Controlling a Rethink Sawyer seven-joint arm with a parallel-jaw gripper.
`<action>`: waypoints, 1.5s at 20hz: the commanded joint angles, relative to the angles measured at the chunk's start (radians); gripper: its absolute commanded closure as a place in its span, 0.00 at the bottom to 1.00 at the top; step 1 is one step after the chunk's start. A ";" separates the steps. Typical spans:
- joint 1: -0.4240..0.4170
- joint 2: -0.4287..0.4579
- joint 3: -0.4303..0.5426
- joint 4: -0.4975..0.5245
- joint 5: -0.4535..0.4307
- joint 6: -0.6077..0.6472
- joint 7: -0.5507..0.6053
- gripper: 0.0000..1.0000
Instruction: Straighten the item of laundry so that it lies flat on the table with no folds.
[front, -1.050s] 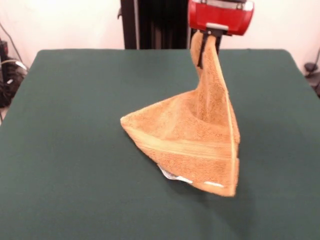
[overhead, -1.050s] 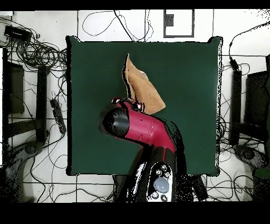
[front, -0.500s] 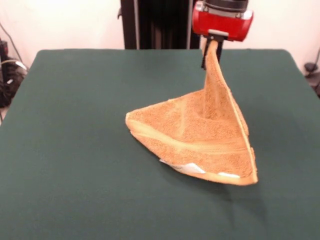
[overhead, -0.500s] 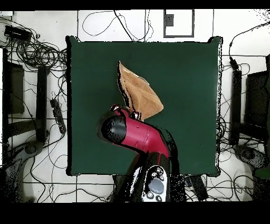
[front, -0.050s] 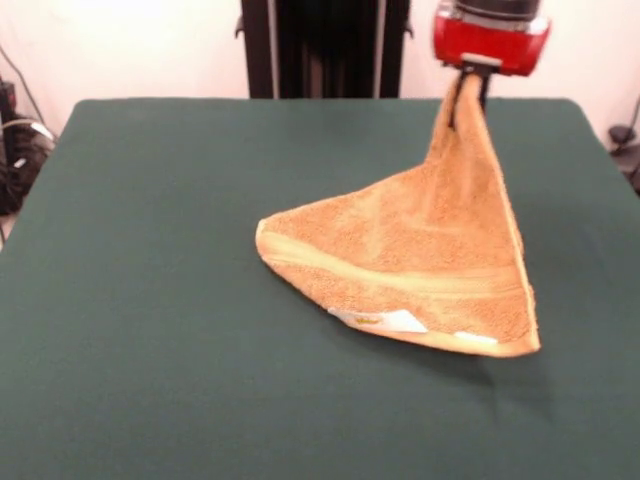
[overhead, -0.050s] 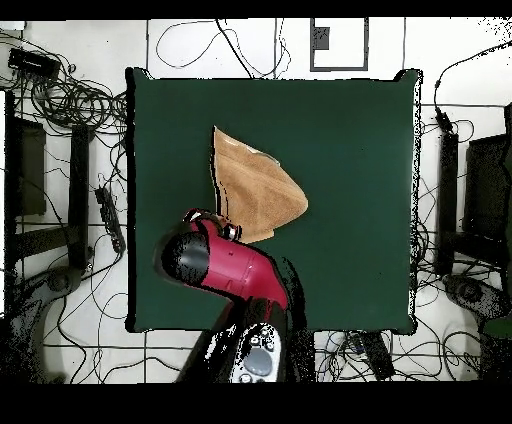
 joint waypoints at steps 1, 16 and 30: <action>0.154 0.078 0.033 0.028 0.144 0.013 0.435 1.00; 0.167 0.109 0.051 0.012 0.153 -0.014 0.487 1.00; 0.127 0.096 0.069 0.025 0.131 -0.044 0.486 0.00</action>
